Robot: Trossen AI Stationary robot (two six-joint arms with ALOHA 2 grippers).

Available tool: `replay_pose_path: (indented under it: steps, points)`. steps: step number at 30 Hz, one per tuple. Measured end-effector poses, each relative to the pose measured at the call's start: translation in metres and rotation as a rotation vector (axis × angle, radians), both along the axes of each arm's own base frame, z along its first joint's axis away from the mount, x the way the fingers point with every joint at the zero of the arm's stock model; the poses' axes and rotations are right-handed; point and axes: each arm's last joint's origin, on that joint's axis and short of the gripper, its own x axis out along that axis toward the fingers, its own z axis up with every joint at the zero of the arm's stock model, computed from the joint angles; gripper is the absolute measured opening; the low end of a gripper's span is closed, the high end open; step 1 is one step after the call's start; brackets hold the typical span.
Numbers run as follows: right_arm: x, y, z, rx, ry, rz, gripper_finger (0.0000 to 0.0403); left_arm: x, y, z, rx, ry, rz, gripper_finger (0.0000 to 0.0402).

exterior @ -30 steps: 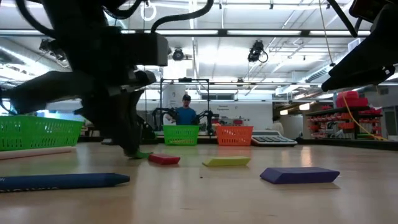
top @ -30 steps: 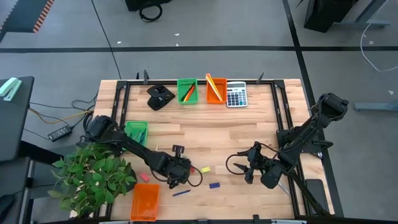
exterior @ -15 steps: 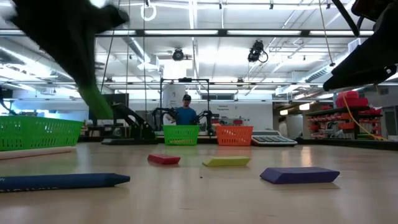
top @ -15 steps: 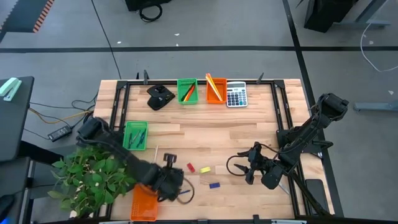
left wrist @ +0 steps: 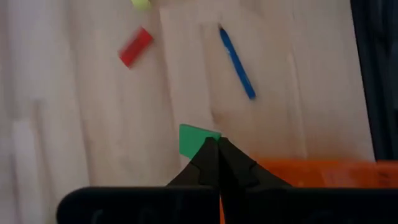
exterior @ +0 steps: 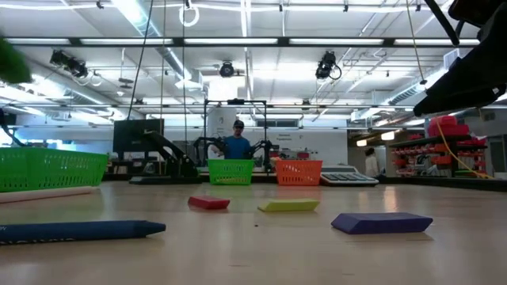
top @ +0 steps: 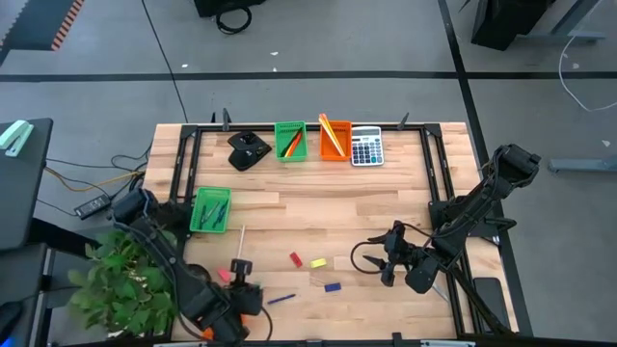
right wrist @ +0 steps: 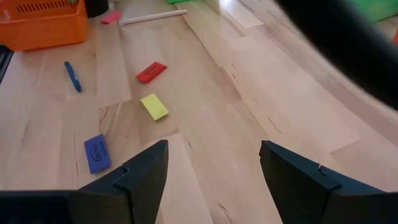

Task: Sort crayons/erasers/pens/pencils in bins
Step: Put the green eraser into the bottom orange bin, then put the orange eraser into the bottom orange bin

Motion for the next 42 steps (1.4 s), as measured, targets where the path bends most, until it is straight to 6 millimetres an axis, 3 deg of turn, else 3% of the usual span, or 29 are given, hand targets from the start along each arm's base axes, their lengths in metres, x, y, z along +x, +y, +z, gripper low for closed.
replay_pose_path:
  steps: [6,25,42]
  points:
    - [-0.002,0.003,-0.001,0.03,0.025,0.037,0.0258,-0.004,0.001,-0.012,-0.082,0.12,0.027,0.0002]
    - [-0.008,0.008,-0.002,0.009,0.052,0.096,0.0258,-0.012,-0.003,-0.014,-0.238,0.299,0.098,0.0008]
    - [-0.008,0.009,-0.002,0.007,0.063,0.111,0.0258,-0.005,0.008,-0.015,-0.278,0.351,0.244,0.018]
